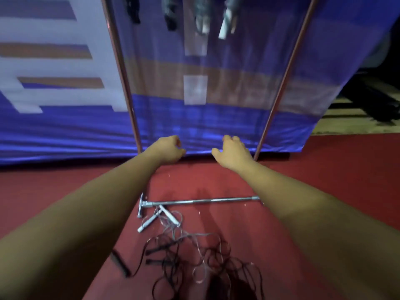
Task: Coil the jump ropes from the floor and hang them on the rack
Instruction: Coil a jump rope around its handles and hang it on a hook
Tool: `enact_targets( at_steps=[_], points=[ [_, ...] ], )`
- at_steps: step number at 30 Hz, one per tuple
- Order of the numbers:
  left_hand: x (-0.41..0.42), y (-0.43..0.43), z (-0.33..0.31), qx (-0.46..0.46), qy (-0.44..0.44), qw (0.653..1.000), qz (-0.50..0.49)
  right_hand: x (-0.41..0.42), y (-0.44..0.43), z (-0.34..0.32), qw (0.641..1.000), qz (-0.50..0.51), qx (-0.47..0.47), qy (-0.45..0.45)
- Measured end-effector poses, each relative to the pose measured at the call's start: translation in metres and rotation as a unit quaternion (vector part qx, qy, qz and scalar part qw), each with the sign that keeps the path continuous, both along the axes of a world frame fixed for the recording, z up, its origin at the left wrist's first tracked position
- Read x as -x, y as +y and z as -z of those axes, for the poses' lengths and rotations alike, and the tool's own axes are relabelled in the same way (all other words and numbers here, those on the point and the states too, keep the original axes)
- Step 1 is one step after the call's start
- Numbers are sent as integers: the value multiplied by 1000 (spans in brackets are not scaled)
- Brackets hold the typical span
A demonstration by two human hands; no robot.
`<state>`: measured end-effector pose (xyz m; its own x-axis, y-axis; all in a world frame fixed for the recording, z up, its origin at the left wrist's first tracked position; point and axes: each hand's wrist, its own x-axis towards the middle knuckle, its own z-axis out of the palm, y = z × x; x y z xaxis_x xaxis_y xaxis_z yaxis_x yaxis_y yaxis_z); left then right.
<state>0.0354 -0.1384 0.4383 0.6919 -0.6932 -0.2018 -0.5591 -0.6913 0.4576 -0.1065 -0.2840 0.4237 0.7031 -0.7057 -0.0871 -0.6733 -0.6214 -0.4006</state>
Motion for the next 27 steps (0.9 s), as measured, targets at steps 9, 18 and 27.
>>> enact_targets(
  at_steps=[9,18,27],
  points=[
    [23,78,170,-95,100,990,-12,13,63,172,992,-21,-102,74],
    [51,133,320,-189,166,968,13,38,114,322,972,-51,-162,164],
    [68,159,438,-162,192,968,-16,33,177,412,955,-137,-200,168]
  ],
)
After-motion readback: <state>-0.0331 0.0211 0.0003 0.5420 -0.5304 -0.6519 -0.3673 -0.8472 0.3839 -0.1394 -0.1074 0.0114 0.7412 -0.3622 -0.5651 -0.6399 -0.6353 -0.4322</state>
